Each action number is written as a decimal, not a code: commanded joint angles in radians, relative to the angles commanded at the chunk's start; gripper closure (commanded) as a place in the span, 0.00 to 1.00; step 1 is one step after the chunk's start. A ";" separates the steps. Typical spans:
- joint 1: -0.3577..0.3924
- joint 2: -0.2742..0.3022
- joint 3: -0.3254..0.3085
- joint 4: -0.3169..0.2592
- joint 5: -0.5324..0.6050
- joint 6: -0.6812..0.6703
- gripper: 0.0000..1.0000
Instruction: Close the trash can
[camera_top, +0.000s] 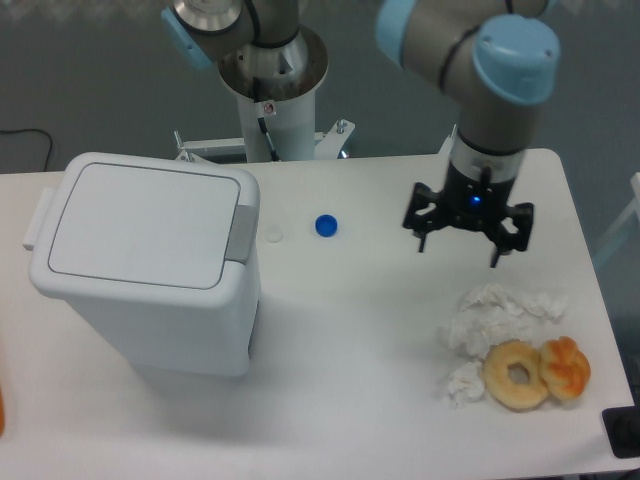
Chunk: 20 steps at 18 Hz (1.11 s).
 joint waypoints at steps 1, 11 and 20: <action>0.006 -0.015 0.006 0.003 0.009 0.037 0.00; 0.046 -0.172 0.101 0.170 0.041 0.195 0.00; 0.104 -0.203 0.132 0.167 0.100 0.283 0.00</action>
